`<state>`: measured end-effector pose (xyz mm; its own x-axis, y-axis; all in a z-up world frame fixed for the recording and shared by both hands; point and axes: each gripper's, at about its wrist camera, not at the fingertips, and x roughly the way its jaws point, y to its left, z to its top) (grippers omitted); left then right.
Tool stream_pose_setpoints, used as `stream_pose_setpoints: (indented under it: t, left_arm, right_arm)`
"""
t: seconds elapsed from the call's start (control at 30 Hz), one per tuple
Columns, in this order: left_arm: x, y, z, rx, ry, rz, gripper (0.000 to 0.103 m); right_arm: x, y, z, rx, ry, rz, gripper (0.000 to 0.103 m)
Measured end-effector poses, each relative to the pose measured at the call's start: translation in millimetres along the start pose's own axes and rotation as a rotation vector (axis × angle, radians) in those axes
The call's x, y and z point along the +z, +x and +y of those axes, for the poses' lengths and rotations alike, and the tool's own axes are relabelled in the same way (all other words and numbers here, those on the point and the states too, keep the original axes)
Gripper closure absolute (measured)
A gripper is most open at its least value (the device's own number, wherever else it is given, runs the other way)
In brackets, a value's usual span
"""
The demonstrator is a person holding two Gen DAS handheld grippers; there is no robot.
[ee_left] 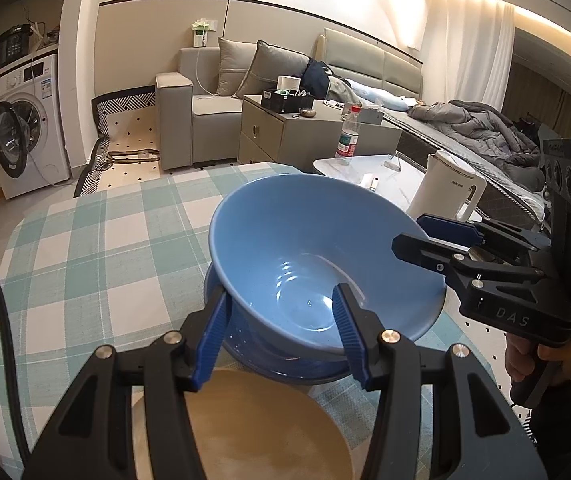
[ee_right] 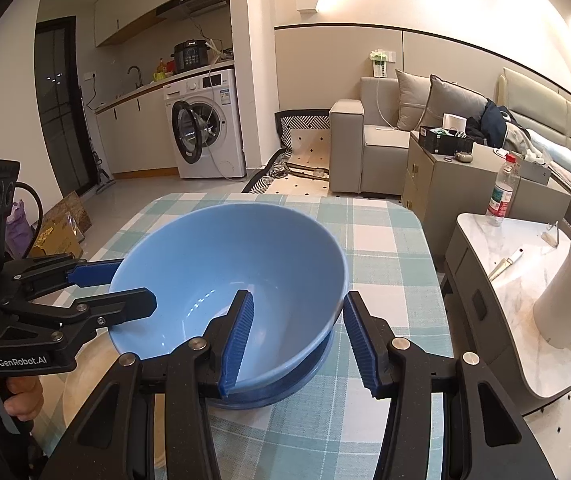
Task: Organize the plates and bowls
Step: 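Carry the held light blue bowl with both grippers over the nested blue bowls, then lower the light blue bowl into the nested blue bowls with both grippers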
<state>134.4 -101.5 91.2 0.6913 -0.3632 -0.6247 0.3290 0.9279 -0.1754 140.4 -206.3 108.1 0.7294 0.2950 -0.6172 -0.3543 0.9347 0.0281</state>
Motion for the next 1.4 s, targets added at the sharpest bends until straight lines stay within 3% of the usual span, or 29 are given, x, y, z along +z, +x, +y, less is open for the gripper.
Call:
stream_pose_setpoints:
  t: [0.6, 1.4]
  left_arm:
    - [-11, 18, 7, 0.052, 0.020, 0.028, 0.052]
    - [-21, 48, 11, 0.099, 0.050, 0.089, 0.051]
  right_arm:
    - [-5, 25, -1, 0.030, -0.003, 0.038, 0.055]
    - [-21, 52, 3, 0.006, -0.038, 0.100, 0.054]
